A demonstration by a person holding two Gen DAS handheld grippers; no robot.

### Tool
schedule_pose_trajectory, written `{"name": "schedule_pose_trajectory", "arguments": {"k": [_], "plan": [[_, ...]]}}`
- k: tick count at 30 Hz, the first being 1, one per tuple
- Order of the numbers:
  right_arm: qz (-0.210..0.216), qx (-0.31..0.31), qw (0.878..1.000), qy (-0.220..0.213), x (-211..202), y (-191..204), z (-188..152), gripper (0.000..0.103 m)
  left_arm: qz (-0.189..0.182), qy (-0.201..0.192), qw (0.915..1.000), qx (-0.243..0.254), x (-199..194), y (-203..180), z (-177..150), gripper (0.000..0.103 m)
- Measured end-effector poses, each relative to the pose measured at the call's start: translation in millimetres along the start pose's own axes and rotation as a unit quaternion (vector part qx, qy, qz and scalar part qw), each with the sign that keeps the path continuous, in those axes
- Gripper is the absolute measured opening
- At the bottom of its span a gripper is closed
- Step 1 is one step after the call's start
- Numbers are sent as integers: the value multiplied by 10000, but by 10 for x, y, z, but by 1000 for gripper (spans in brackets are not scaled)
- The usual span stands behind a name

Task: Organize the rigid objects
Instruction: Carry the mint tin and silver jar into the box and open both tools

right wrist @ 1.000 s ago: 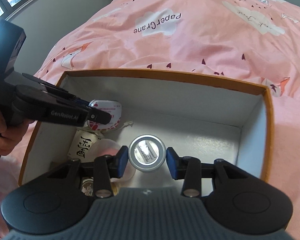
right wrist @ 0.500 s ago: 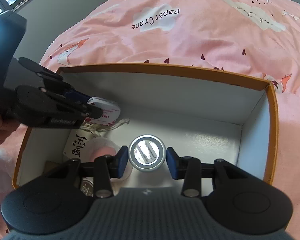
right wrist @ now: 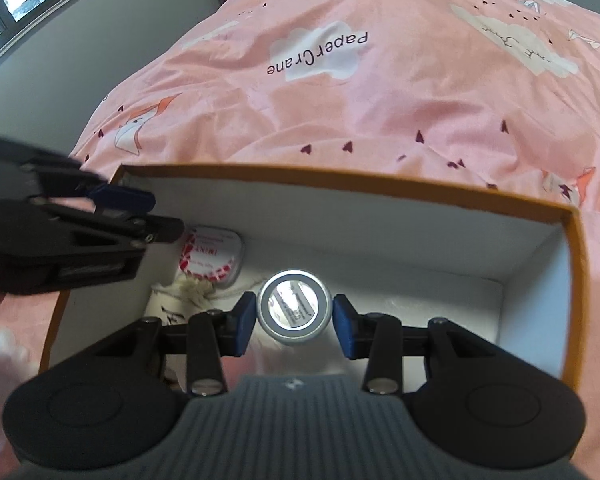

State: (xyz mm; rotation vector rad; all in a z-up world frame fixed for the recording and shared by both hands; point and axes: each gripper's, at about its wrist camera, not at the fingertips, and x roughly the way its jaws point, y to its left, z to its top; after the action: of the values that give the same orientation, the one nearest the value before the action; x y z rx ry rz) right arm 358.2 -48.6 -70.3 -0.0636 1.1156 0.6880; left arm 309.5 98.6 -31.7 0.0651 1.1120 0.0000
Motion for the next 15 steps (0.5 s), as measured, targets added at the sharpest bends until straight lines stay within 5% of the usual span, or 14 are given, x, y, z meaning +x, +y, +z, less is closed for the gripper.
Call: {"name": "schedule_pose_trajectory", "arguments": {"k": [3, 9, 15], "plan": [[-59, -66, 9999, 110, 146, 93, 87, 41, -381, -86, 9978, -533, -85, 112, -48, 40], [-354, -257, 9981, 433, 445, 228, 169, 42, -440, -146, 9967, -662, -98, 159, -110, 40], [-141, -116, 9974, 696, 586, 254, 164, 43, -518, -108, 9955, -789, -30, 187, -164, 40]]}}
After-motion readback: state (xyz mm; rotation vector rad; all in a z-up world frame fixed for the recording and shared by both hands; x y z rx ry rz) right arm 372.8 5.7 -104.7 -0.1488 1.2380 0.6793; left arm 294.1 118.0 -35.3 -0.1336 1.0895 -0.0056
